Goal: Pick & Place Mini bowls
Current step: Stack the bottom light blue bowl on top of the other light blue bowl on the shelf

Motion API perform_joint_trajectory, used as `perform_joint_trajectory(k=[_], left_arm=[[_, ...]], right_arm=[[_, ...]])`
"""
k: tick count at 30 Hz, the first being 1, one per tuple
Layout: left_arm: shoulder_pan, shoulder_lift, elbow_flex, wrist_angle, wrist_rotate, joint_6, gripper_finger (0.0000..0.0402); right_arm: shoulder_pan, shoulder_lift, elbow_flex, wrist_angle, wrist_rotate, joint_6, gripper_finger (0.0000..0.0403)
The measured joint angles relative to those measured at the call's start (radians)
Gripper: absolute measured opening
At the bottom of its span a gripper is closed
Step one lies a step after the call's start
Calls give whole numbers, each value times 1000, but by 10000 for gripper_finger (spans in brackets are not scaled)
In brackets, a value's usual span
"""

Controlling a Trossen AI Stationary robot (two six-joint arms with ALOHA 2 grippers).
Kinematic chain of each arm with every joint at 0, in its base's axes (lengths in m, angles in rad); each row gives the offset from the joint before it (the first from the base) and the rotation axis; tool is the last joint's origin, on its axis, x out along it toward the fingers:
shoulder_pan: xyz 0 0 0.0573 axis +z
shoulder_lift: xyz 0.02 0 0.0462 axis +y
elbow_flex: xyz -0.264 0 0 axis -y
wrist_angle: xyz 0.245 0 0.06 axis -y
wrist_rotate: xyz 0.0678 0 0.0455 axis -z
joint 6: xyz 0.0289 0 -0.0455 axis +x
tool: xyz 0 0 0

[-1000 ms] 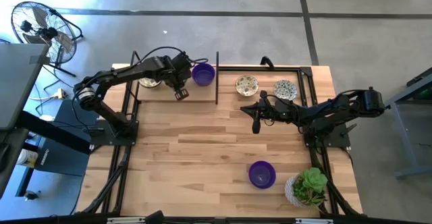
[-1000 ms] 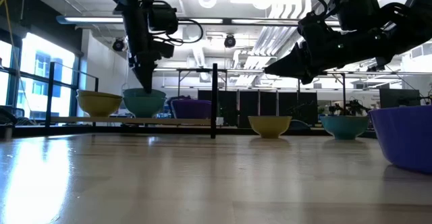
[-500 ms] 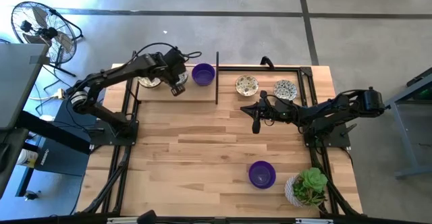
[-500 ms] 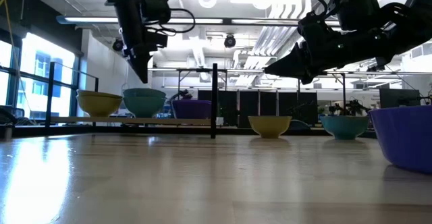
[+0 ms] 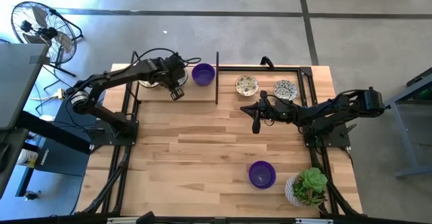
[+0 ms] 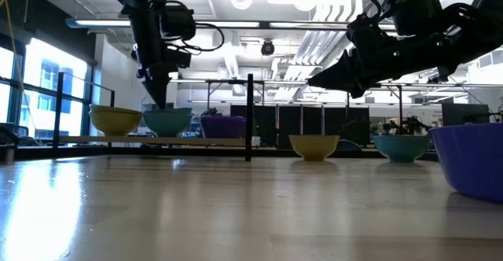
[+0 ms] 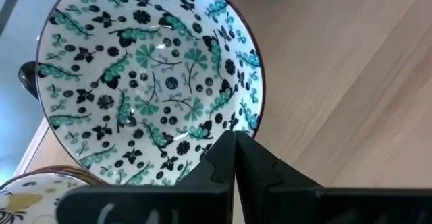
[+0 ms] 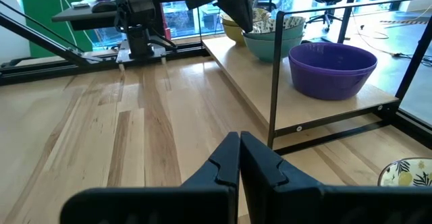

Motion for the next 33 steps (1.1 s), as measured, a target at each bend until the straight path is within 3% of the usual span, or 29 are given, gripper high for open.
perform_joint_trajectory(k=[10,17,25,33], left_arm=[[0,0,36,32,-2,22,0],[3,0,37,199,-6,50,0],[120,14,37,311,-5,57,0],[213,14,24,354,85,52,0]], right_arm=[[0,0,0,0,0,0,0],[0,0,0,0,0,0,0],[0,0,0,0,0,0,0],[0,0,0,0,0,0,0]])
